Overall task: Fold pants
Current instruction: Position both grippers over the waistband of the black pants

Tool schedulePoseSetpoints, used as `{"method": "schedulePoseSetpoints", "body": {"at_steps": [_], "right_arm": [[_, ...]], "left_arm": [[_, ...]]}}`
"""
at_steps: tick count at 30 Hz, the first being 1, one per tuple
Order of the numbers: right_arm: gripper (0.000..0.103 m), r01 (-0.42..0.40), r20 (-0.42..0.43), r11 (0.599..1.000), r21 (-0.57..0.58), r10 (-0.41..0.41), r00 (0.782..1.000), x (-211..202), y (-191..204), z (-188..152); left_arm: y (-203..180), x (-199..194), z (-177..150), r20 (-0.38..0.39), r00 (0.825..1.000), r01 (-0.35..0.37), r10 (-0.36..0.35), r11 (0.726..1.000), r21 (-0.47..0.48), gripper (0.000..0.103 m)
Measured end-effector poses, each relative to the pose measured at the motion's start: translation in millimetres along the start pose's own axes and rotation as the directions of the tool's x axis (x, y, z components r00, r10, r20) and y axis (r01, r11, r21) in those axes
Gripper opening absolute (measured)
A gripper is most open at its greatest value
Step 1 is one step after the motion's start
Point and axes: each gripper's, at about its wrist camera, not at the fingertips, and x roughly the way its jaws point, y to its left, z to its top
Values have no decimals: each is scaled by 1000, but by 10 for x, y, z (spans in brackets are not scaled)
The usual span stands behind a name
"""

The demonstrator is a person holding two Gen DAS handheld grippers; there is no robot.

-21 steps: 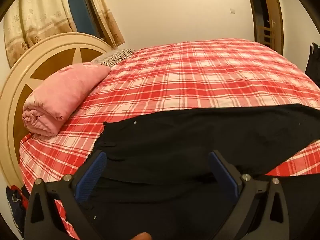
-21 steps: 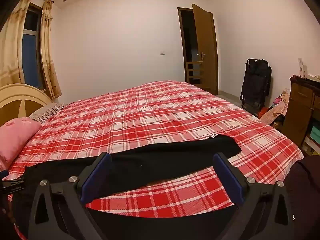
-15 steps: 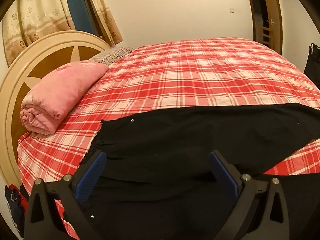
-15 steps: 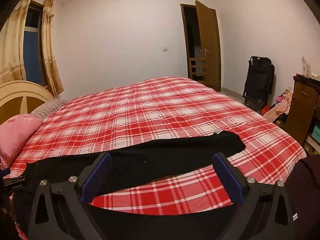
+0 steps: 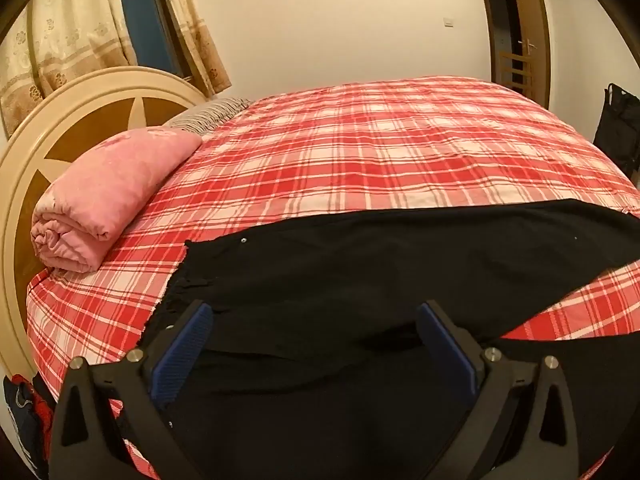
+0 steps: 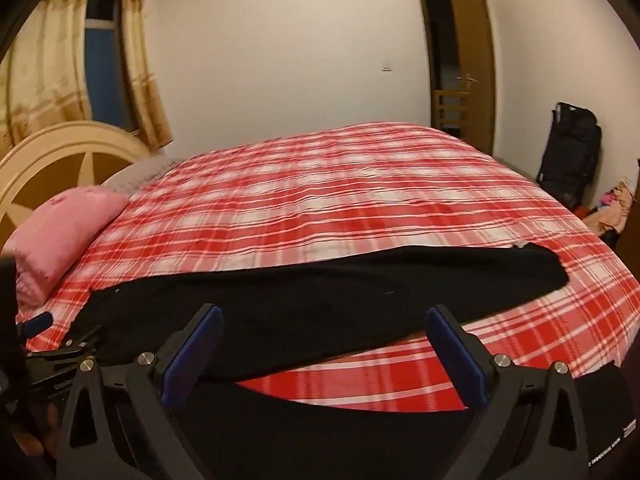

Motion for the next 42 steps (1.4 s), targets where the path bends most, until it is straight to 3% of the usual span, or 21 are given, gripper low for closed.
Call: {"method": "schedulePoseSetpoints", "body": {"at_steps": [5, 9, 42], "right_arm": [[102, 35, -24, 999, 1, -35, 999, 101, 231, -24], [102, 37, -45, 999, -17, -37, 998, 174, 407, -18], [102, 35, -83, 999, -1, -35, 996, 201, 424, -63]], "left_arm": [[-58, -69, -27, 8, 1000, 3, -2, 998, -57, 103], [-233, -114, -47, 10, 1000, 27, -26, 999, -27, 103], [-305, -150, -44, 5, 1000, 29, -29, 999, -28, 103]]}}
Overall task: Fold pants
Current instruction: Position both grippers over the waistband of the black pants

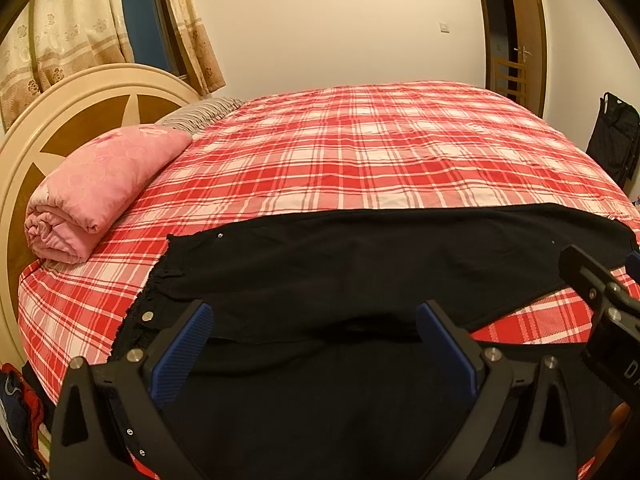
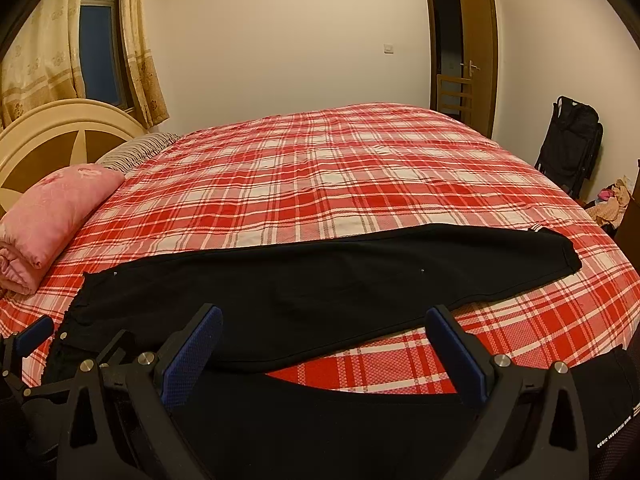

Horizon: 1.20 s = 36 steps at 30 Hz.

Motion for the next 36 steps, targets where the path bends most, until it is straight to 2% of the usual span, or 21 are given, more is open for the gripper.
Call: {"method": "schedulePoseSetpoints", "body": {"at_steps": [36], "right_arm": [[102, -10, -26, 1000, 13, 10, 1000, 69, -37, -48]], "left_arm": [[44, 82, -26, -20, 999, -29, 29, 1000, 12, 103]]}}
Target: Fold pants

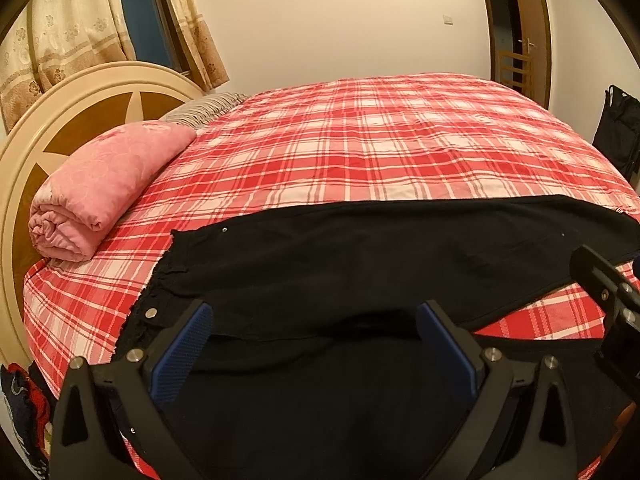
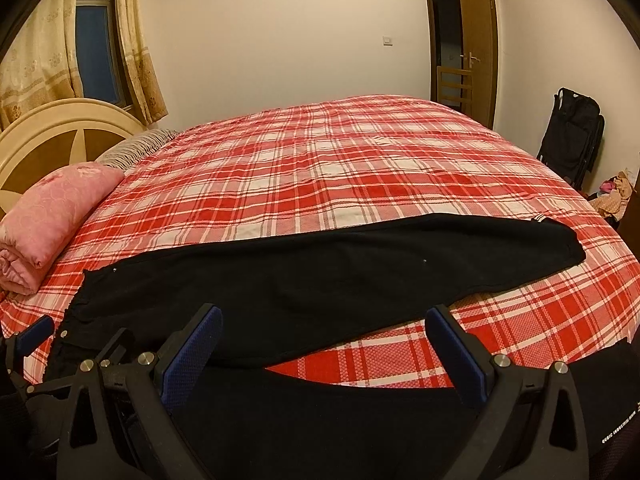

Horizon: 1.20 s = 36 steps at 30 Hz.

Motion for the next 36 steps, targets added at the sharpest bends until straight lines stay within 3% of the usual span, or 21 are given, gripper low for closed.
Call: {"method": "schedulePoseSetpoints", "body": {"at_steps": [18, 23, 29, 31, 36], "right_arm": [[102, -9, -42, 1000, -10, 8, 999, 211, -13, -4], [102, -86, -11, 992, -88, 86, 996, 392, 8, 255], [98, -144, -84, 958, -248, 127, 988, 1130, 193, 645], [98, -177, -132, 927, -330, 140, 981, 1419, 364, 694], [97, -249, -213, 876, -412, 173, 962, 1892, 743, 713]], "left_arm": [[4, 230, -1, -62, 998, 16, -16, 1000, -2, 103], [271, 466, 119, -101, 993, 54, -58, 998, -44, 103], [776, 1009, 334, -178, 981, 40, -73, 982, -184, 103], [855, 1230, 372, -224, 974, -7, -37, 981, -195, 103], [932, 1569, 384, -274, 960, -107, 61, 982, -156, 103]]}}
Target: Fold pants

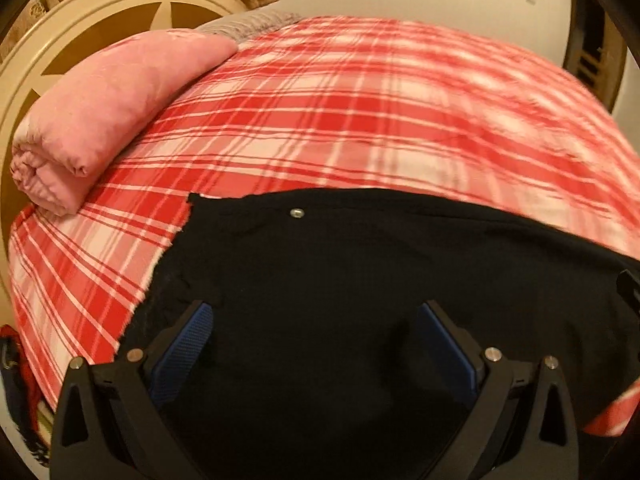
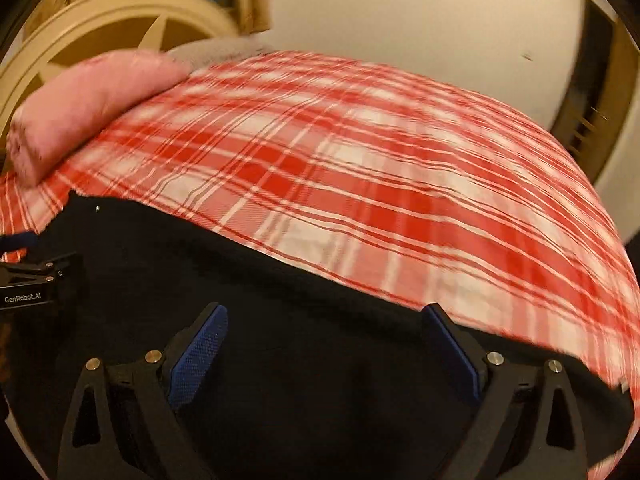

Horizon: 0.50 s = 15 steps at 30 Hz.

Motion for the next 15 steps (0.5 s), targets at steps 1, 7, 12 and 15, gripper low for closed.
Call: {"method": "schedulePoseSetpoints", "body": {"at_steps": [1, 7, 12, 15], "right_arm": [[97, -4, -4, 1000, -31, 4, 1000, 86, 48, 38], [79, 5, -87, 991, -134, -16, 996, 605, 241, 119], [59, -47, -77, 993, -105, 39, 996, 691, 248, 83], [23, -112, -77, 986, -125, 103, 992, 671, 328, 69]], "left_arm": [[0, 35, 3, -3, 1000, -1, 1, 1000, -2, 103], [43, 237, 66, -23, 1000, 2, -2, 1000, -15, 103], [44, 325, 83, -17, 1000, -4, 4, 1000, -17, 103], [38, 360, 106, -14, 1000, 0, -1, 1000, -18, 103]]}}
